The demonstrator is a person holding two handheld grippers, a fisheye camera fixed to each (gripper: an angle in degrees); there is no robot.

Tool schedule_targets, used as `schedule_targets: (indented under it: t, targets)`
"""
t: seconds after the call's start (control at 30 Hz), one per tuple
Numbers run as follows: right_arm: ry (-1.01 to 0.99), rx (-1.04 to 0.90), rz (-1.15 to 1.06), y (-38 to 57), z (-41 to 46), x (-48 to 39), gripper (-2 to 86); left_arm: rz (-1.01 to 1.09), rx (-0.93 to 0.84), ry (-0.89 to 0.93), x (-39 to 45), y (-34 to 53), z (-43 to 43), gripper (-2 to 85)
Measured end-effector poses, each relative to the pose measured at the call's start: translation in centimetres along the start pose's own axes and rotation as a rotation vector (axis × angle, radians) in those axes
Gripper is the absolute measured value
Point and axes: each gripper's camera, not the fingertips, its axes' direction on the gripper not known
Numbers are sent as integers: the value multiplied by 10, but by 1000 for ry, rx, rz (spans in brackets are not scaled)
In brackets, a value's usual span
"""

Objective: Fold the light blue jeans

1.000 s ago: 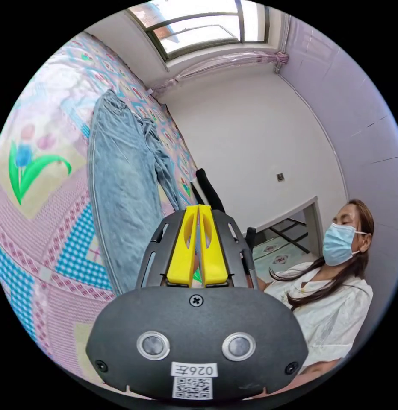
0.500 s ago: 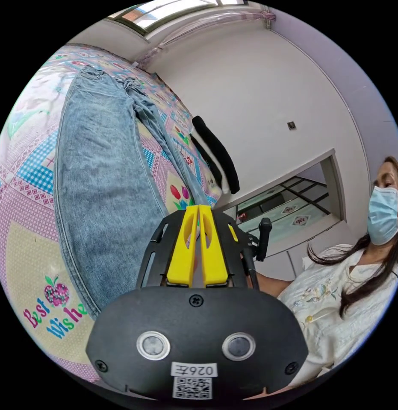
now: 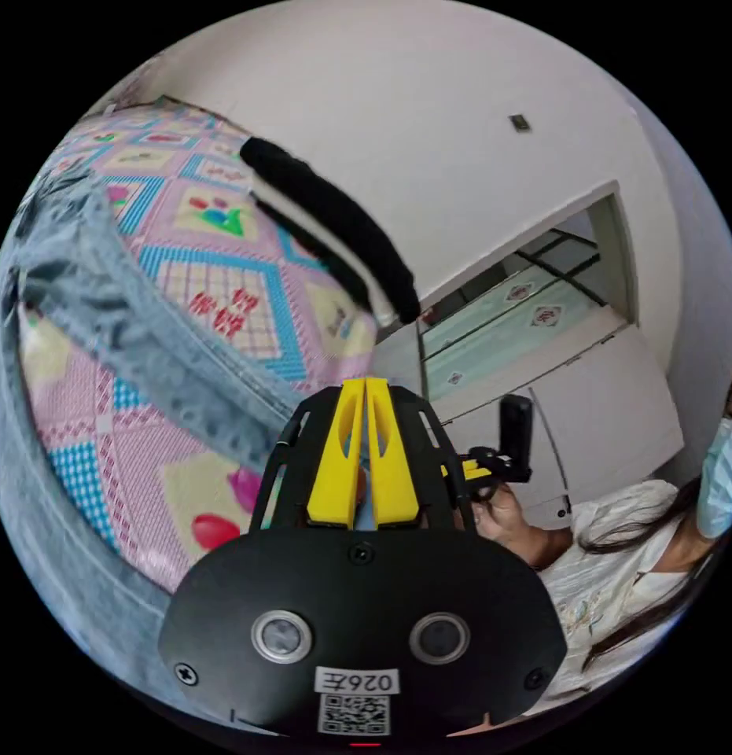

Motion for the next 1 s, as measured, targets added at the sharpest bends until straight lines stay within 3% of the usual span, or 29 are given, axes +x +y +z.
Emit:
schedule_targets:
  t: [0.03, 0.13, 0.27, 0.37, 0.5, 0.63, 0.8, 1.0]
  targets:
    - [-186, 83, 78, -6, -33, 33, -12, 22, 21, 18, 9, -9, -1, -9]
    - [-441, 217, 235, -9, -92, 128, -7, 98, 47, 6, 36, -40, -7, -10]
    - [-183, 138, 380, 18, -119, 229, 26, 55, -41, -263, 16, -21, -14, -10]
    - [-96, 175, 482, 66, -142, 270, 58, -26, -149, -449, -15, 14, -9, -10]
    - [-95, 201, 501, 118, -137, 263, 83, -73, -300, -428, -27, 39, 23, -9]
    - [-33, 231, 425, 148, -120, 215, 65, -70, -233, -394, -3, 48, -3, -10]
    - [119, 128, 158, 140, -95, 129, 42, -226, 27, -583, 23, 104, -141, -10]
    - [-3, 7, -160, 124, -46, 47, 2, -530, 183, -727, 42, 205, -284, -10]
